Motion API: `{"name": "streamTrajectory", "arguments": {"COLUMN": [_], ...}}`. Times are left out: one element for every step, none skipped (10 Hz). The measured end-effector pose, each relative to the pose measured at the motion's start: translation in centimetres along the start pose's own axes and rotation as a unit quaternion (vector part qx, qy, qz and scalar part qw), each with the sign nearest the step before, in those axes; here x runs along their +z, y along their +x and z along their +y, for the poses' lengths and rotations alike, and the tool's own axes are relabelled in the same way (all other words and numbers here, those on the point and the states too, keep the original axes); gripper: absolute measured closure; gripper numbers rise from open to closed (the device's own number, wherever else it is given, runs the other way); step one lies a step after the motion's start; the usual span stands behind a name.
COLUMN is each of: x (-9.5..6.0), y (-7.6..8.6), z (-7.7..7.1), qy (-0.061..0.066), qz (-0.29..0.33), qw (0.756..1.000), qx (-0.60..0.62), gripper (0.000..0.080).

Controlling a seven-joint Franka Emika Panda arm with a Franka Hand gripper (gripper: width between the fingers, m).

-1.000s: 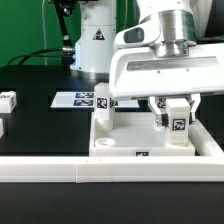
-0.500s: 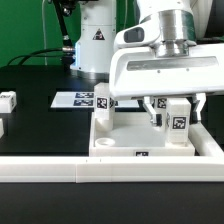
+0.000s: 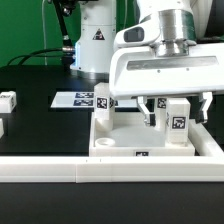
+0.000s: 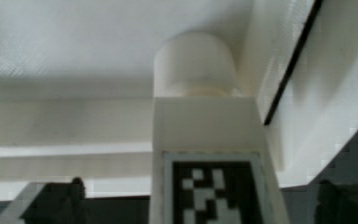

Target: Assemble square table

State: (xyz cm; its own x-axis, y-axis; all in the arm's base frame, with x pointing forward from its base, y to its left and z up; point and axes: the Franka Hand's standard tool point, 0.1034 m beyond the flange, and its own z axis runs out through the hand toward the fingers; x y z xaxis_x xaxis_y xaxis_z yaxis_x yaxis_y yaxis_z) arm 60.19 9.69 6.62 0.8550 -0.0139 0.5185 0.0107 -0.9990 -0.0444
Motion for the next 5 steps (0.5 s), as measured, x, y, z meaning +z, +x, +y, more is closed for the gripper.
{"name": "streamTrajectory", "arguments": {"x": [-0.9,-1.6,-2.1,-2.4,-2.3], "y": [0.9,1.5,1.9,2.2,2.0], "z": [-0.1,-0.2,-0.3,-0.3,-0.5], "qy": [0.004,0.008,0.012,0.014,0.017], "qz": [-0.001,-0.004,-0.006,-0.008,-0.016], "qw": [1.0,1.0,1.0,1.0,1.0], "qx": [0.001,0.002,0.003,0.004,0.004], "gripper": [0.0151,0.0151,0.0151,0.0151,0.0151]}}
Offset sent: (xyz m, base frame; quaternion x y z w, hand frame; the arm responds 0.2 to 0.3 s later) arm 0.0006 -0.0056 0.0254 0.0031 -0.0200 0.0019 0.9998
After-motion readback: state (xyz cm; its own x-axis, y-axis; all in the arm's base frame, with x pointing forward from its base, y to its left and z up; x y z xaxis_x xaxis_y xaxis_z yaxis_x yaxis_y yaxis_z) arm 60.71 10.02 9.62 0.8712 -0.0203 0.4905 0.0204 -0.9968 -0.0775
